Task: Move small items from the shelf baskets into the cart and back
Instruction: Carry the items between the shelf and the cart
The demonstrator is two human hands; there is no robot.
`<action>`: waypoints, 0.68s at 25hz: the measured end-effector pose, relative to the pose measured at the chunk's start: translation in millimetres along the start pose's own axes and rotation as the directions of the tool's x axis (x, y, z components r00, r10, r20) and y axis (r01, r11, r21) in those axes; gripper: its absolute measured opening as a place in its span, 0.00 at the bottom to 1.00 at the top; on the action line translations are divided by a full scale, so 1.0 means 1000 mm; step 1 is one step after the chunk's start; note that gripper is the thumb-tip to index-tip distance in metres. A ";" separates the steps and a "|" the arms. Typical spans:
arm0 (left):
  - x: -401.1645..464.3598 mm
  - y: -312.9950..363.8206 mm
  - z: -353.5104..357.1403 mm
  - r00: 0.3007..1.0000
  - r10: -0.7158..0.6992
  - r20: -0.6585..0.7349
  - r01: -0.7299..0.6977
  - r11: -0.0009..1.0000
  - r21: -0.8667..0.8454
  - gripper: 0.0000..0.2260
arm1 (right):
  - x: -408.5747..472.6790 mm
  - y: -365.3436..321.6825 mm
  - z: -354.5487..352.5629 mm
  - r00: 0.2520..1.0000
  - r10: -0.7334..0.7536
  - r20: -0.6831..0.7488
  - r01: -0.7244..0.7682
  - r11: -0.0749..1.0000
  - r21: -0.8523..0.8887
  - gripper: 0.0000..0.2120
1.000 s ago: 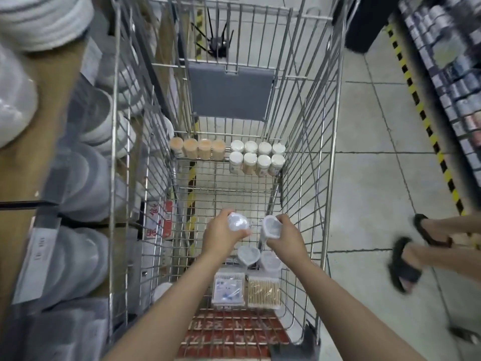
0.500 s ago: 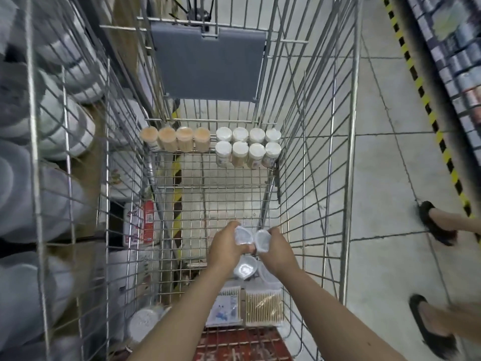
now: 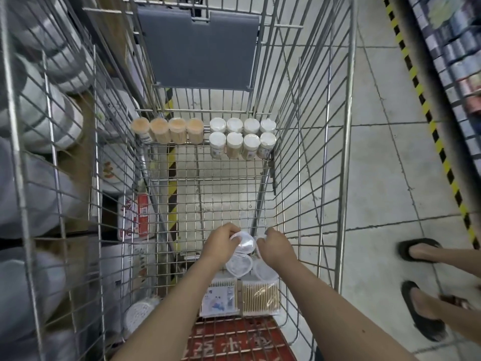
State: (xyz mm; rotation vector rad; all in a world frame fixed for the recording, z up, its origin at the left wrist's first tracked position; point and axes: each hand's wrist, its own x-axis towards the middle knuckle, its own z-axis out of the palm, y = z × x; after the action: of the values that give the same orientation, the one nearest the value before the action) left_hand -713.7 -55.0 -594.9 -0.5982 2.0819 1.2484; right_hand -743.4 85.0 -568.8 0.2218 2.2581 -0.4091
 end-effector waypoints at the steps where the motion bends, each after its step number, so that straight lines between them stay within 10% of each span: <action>1: 0.000 -0.001 0.001 1.000 -0.003 0.006 0.003 1.000 0.010 0.09 | 0.000 0.000 -0.001 1.000 -0.003 -0.005 0.003 1.000 -0.018 0.16; 17: -0.023 -0.007 -0.016 0.997 -0.001 -0.079 0.000 1.000 -0.015 0.13 | -0.030 -0.001 -0.003 0.973 -0.168 -0.160 0.137 0.973 -0.186 0.21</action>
State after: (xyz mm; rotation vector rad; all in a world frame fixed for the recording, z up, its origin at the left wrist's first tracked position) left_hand -697.3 -70.6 -576.9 -0.6644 2.1390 1.2596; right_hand -725.8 84.7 -544.2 -0.0081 2.4782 -0.2788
